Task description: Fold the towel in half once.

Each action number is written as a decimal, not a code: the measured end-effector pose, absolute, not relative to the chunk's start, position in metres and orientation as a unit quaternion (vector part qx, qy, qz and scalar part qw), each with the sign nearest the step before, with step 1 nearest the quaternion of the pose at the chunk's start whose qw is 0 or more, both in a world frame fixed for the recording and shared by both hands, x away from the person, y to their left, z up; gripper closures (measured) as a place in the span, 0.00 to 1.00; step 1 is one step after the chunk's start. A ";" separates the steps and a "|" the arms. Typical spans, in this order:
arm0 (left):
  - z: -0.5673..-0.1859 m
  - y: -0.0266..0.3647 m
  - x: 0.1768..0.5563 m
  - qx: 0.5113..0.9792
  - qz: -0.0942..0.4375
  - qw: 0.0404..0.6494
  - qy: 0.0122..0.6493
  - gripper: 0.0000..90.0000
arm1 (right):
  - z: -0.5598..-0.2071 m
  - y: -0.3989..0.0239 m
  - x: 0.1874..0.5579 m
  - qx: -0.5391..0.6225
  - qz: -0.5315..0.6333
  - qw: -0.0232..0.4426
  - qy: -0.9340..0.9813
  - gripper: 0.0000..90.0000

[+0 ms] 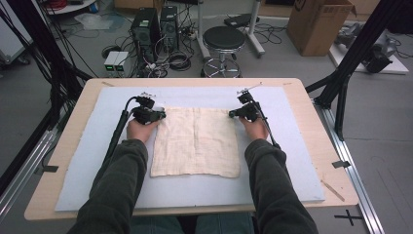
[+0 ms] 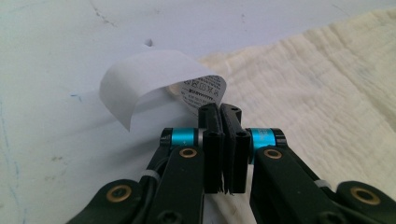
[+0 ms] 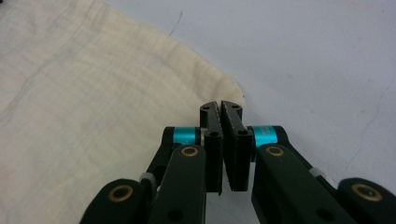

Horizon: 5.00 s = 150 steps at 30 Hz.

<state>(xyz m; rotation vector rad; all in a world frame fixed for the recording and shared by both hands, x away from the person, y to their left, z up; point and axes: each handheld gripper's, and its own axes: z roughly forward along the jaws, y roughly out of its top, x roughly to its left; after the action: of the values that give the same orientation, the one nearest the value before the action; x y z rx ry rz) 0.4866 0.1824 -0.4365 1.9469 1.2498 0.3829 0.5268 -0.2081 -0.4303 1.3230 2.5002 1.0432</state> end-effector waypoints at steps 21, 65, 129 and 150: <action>-0.407 0.188 0.462 0.784 0.176 0.412 0.429 0.97 | -0.402 -0.224 0.511 0.399 0.411 0.046 0.818 0.98; -0.407 0.197 0.367 0.791 0.189 0.458 0.359 0.97 | -0.388 -0.234 0.430 0.302 0.458 0.026 0.836 0.98; -0.430 0.199 0.298 0.845 0.192 0.407 0.289 0.97 | -0.418 -0.235 0.341 0.261 0.423 0.020 0.867 0.97; -0.419 0.231 0.286 0.823 0.186 0.433 0.319 0.70 | -0.411 -0.241 0.329 0.230 0.449 -0.002 0.863 0.76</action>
<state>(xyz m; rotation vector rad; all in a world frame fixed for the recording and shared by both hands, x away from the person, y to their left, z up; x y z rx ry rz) 0.2858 0.2306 -0.4191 2.0496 0.7946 0.4627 0.3288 -0.2405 -0.4108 0.7239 2.7161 1.4129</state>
